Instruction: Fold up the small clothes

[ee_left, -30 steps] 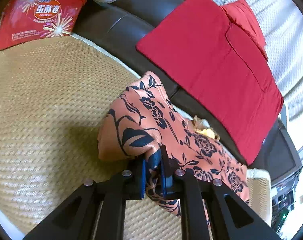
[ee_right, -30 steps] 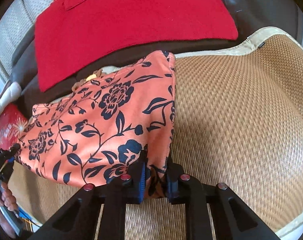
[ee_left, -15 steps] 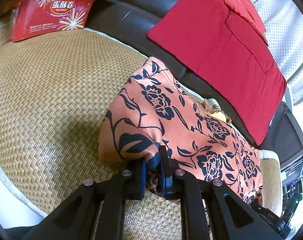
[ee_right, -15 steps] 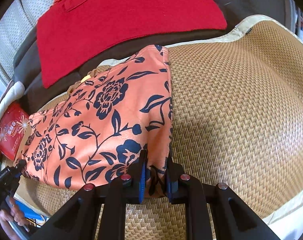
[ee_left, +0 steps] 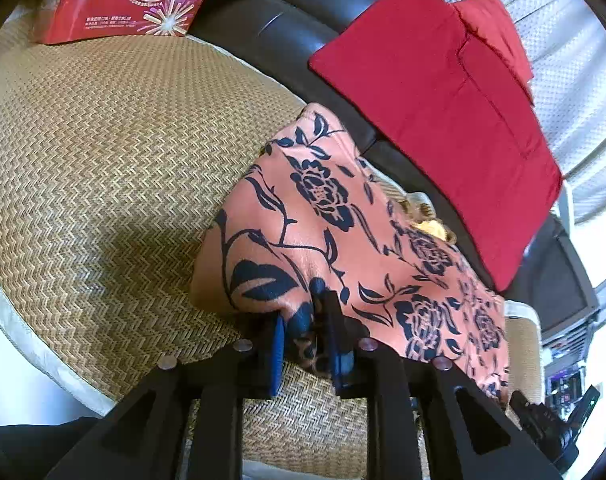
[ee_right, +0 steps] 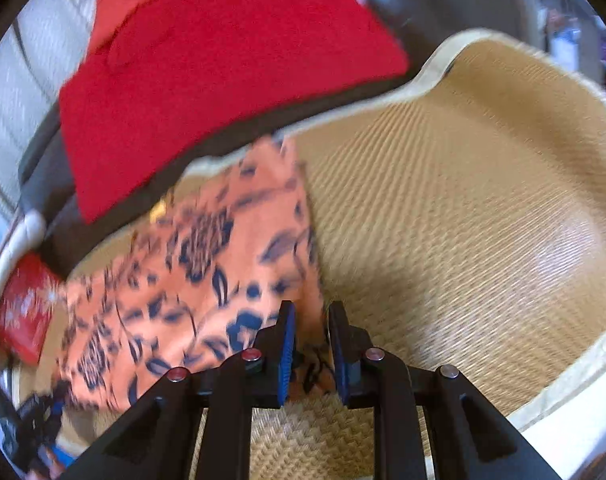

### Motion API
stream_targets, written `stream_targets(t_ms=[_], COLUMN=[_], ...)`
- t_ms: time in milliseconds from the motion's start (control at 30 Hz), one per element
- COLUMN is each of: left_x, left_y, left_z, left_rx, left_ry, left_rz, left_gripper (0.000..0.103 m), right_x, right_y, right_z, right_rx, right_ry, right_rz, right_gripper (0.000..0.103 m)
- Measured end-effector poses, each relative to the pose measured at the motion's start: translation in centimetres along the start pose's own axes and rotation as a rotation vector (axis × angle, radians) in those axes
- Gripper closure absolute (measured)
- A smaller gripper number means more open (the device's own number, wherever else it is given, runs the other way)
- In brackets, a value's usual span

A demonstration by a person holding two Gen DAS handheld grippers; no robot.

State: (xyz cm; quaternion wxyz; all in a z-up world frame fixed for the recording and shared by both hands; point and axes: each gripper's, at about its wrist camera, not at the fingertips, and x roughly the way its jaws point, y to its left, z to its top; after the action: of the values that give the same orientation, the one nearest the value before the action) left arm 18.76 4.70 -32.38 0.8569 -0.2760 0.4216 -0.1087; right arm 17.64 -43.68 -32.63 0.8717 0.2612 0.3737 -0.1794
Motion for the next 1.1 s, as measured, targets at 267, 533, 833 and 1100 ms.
stream_targets(t_ms=[267,533,833,1100], left_x=[0.3,-0.6,3.0,3.5], left_y=[1.3,2.2,1.7,1.5], left_z=[0.3,-1.1,1.3,3.1], left_rx=[-0.06,-0.124,-0.17,-0.201], left_ry=[0.017,0.025,0.003,0.007], left_rz=[-0.063,-0.094,-0.038,-0.033], left_gripper=[0.055,0.041,0.036,0.076], right_x=[1.3,6.5,8.5,9.4], right_y=[5.3,14.6,16.2,13.0], right_z=[1.4,-0.1,-2.9,-2.8], right_rx=[-0.074,-0.189,-0.152,-0.054], right_ry=[-0.017,0.128,0.254,0.301], right_rz=[0.183,0.321,0.264,0.376], right_gripper=[0.082,0.082,0.082,0.083])
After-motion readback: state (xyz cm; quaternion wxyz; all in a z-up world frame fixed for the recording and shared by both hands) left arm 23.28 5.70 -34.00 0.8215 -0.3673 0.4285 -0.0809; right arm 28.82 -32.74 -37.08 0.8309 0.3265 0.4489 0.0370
